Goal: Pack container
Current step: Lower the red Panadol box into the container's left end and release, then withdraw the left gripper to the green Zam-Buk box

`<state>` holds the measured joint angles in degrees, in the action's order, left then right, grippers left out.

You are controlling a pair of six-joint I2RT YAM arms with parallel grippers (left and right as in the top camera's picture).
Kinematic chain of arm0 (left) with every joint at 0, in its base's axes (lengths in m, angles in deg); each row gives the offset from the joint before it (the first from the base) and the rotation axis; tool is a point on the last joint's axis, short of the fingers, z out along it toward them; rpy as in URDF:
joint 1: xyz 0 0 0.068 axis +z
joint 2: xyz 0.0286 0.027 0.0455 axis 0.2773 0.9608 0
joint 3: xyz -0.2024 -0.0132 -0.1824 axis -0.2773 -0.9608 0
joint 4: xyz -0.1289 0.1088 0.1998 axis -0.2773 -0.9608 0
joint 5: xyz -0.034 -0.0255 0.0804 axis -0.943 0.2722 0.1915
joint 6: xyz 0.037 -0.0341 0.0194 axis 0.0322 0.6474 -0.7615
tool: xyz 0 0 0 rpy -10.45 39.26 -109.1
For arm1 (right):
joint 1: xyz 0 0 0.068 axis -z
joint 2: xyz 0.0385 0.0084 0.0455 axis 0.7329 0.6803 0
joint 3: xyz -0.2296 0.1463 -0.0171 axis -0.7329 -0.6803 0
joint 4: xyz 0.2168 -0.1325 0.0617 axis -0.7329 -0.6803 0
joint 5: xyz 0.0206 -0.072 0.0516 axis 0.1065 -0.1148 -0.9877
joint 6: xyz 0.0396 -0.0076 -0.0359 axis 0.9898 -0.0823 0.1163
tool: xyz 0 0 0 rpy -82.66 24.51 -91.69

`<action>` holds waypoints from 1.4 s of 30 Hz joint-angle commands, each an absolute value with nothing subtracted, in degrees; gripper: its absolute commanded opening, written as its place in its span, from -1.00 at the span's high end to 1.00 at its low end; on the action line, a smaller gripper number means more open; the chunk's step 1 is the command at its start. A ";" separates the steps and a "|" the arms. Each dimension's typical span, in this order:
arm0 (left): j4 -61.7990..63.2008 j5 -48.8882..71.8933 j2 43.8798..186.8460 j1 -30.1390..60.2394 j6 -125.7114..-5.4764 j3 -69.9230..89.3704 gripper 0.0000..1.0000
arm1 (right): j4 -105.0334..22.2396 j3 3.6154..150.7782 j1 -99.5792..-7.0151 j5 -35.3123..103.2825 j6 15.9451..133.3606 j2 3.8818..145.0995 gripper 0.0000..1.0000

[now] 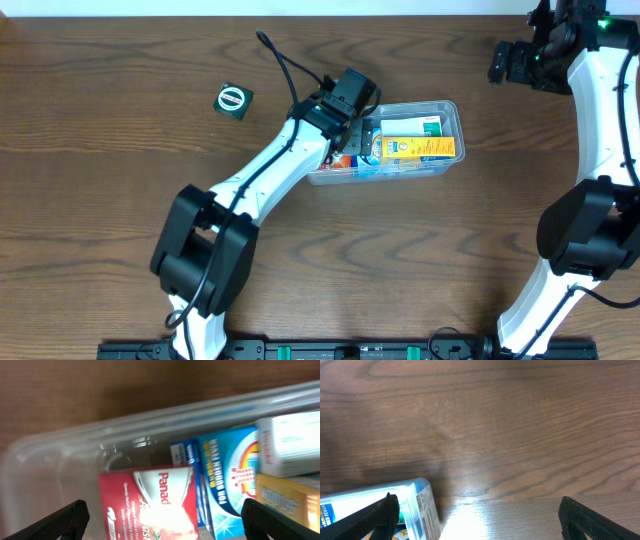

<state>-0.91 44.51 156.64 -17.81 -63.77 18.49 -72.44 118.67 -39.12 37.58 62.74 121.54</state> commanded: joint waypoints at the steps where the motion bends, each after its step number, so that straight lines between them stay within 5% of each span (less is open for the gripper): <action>1: -0.23 45.88 150.39 -17.35 -72.05 20.74 -0.96 | -72.51 119.46 -39.28 37.54 63.48 121.47 -0.98; 12: 1.28 48.40 142.32 -2.51 -82.89 20.74 -0.96 | -72.51 119.46 -39.28 37.54 63.48 121.47 -0.99; 22: 8.73 33.69 149.95 13.66 -98.13 20.74 -0.96 | -72.51 119.46 -39.28 37.54 63.48 121.47 -0.99; 42: 11.38 32.90 165.43 14.91 -104.77 20.74 -0.96 | -72.51 119.46 -39.28 37.54 63.48 121.47 -0.98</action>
<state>11.29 33.27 164.16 14.91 -103.64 20.30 -72.44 118.67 -39.12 37.58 62.74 121.54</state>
